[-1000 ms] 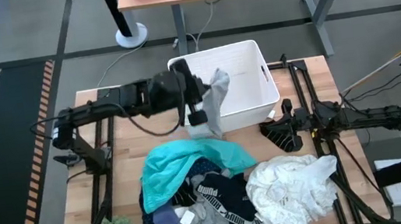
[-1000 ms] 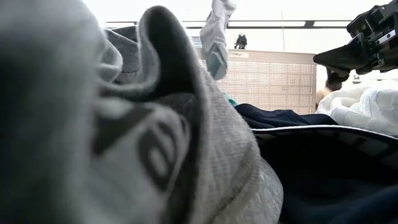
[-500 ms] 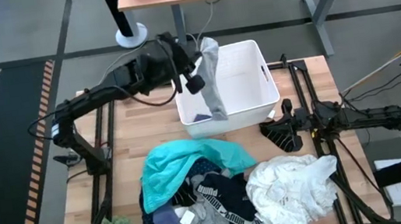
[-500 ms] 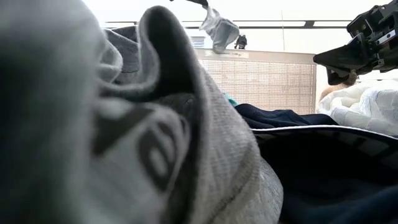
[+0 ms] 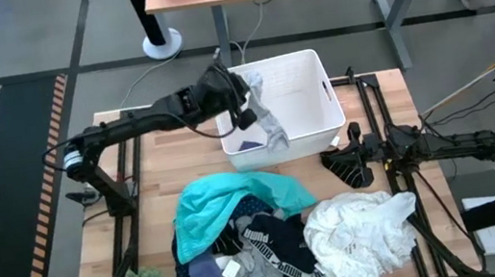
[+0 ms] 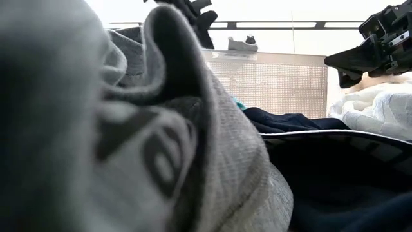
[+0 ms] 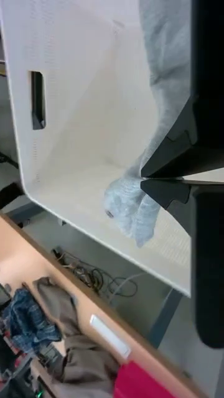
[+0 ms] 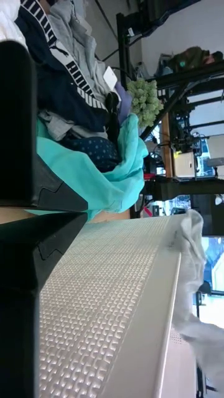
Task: Sort clothes
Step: Put the gray sock in the bin, then put the black sock in the bin
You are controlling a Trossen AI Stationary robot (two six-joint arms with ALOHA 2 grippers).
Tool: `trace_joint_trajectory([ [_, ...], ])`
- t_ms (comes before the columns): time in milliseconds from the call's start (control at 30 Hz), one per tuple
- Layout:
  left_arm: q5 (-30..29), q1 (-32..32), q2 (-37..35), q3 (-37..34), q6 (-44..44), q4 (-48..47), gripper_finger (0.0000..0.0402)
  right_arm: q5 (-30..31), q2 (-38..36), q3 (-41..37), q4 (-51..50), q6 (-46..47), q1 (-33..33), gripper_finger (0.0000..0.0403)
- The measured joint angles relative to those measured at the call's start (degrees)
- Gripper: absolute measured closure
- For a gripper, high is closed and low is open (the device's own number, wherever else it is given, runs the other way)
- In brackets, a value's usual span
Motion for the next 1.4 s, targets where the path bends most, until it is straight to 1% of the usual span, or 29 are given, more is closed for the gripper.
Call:
trace_joint_trajectory([
  [133, 0.11, 0.19, 0.02, -5.48, -1.98, 4.33, 0.0401, 0.01, 0.01, 0.02, 0.00, 0.00, -0.02, 0.0403],
  [233, 2.29, 0.19, 0.02, -7.54, -2.68, 6.17, 0.0401, 0.02, 0.02, 0.02, 0.00, 0.00, -0.01, 0.0403],
  [400, 3.04, 0.13, 0.02, -8.26, -4.18, 6.63, 0.0401, 0.02, 0.02, 0.00, 0.00, 0.00, -0.02, 0.0403],
  [533, 3.04, 0.19, 0.02, -7.79, -4.13, 6.21, 0.0391, 0.02, 0.02, 0.02, 0.00, 0.00, 0.00, 0.0403],
  [700, 3.93, 0.17, 0.02, -6.43, -3.61, 6.95, 0.0362, 0.02, 0.02, 0.01, 0.00, -0.52, 0.00, 0.0403],
  [867, 3.98, 0.03, 0.02, -3.64, -3.54, 6.84, 0.0314, 0.02, 0.02, 0.00, 0.00, -3.38, -0.01, 0.0403],
  [1033, 4.08, -0.77, 0.02, -0.28, -3.52, 3.50, 0.0266, 0.02, 0.02, 0.02, 0.00, -2.99, -0.01, 0.0403],
  [1100, 4.78, -1.37, 0.00, 0.88, -2.91, 2.14, 0.0259, 0.01, 0.02, 0.00, 0.00, -2.99, -0.01, 0.0403],
  [1133, 4.90, -1.78, 0.00, 1.29, -2.38, 1.42, 0.0261, 0.02, 0.02, 0.01, 0.00, -2.99, -0.02, 0.0403],
  [1200, 4.87, -2.79, 0.00, 1.60, -1.08, 1.07, 0.0278, 0.02, 0.02, 0.02, 0.02, -2.99, 0.00, 0.0403],
  [1267, 4.87, -3.80, -0.17, 1.60, -0.03, 1.40, 0.0312, 0.05, 0.02, 0.00, 0.42, -3.10, 0.00, 0.0403],
  [1367, 4.66, -5.08, -1.04, 1.42, 0.94, 1.92, 0.0379, 0.17, -0.01, 0.00, 2.41, -2.99, 0.00, 0.0403],
  [1400, 4.66, -5.36, -1.38, 1.14, 0.90, 2.60, 0.0390, 0.17, -0.01, 0.00, 2.94, -2.99, -0.01, 0.0403],
])
